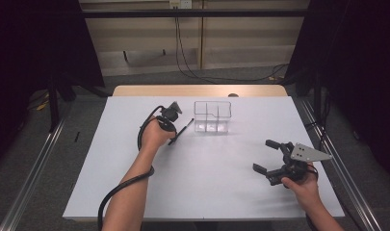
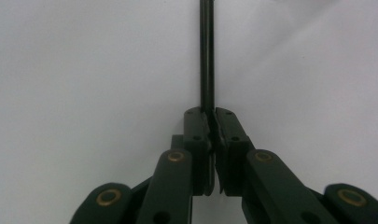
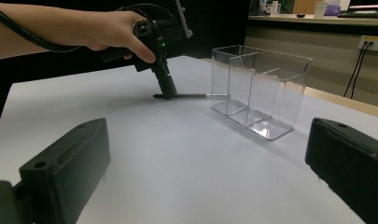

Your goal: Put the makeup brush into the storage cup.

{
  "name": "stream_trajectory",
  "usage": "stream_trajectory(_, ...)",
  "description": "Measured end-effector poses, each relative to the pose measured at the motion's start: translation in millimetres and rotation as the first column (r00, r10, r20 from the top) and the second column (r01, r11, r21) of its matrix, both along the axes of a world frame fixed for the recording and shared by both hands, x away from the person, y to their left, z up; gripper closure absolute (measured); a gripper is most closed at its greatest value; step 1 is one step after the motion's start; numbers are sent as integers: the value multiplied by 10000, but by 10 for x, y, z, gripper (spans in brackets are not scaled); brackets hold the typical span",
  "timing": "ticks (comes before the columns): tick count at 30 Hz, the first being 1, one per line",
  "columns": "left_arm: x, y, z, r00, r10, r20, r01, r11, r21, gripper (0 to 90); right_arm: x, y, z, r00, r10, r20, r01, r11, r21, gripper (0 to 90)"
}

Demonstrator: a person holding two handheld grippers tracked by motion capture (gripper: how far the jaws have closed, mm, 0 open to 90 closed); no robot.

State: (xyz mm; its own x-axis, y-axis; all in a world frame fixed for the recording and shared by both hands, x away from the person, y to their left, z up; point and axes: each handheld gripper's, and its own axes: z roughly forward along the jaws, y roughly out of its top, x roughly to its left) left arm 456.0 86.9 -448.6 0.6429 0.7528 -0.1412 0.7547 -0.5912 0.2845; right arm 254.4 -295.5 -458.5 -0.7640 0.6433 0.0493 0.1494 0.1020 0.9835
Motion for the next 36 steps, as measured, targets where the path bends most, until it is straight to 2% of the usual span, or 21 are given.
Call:
stream_trajectory(4, -12, 60, 24, 9995, 242, 222, -235, 9993, -290, 843, 3, 8, -2, 10000, 5, 0, -5, 10000, -22, 0)
stream_trajectory(7, -21, 102, 41, 9981, 441, 420, -409, 9964, -744, 843, 4, 10, 0, 10000, 6, 2, -6, 10000, -10, 0)
stream_trajectory(10, -34, 138, 59, 9955, 672, 671, -594, 9920, -1110, 843, 5, 9, -1, 10000, 12, 9, -12, 10000, -20, 0)
stream_trajectory(14, -60, 165, 71, 9915, 953, 883, -782, 9805, -1802, 843, 7, 8, -3, 10000, 23, 5, -23, 10000, -16, 0)
stream_trajectory(20, -103, 221, 70, 9860, 1241, 1112, -897, 9578, -2731, 844, 3, 9, -1, 10000, 23, -2, -23, 10000, -20, 0)
stream_trajectory(24, -149, 274, 61, 9782, 1610, 1310, -1084, 9346, -3387, 843, 2, 5, -1, 10000, 13, 7, -13, 10000, -31, 0)
stream_trajectory(25, -159, 286, 58, 9763, 1653, 1396, -1076, 9308, -3494, 843, 3, 5, -2, 10000, 15, 2, -15, 10000, -23, 0)
stream_trajectory(27, -185, 307, 55, 9685, 1854, 1664, -1164, 9273, -3557, 843, 2, 8, -2, 10000, 20, -2, -20, 10000, -39, 0)
stream_trajectory(29, -207, 327, 45, 9624, 2052, 1780, -1240, 9148, -3844, 843, 2, 11, -1, 10000, 45, 7, -45, 10000, -31, 0)
stream_trajectory(30, -220, 336, 43, 9602, 2078, 1866, -1212, 9120, -3919, 843, 2, 13, -1, 10000, 51, 5, -51, 10000, -35, 0)
stream_trajectory(33, -259, 358, 38, 9517, 2274, 2063, -1180, 8912, -4380, 843, 6, 15, -3, 10000, 46, 2, -46, 10000, -41, 0)
stream_trajectory(36, -299, 370, 35, 9406, 2474, 2325, -1159, 8776, -4652, 843, 6, 16, -3, 10000, 49, 0, -49, 10000, -46, 0)
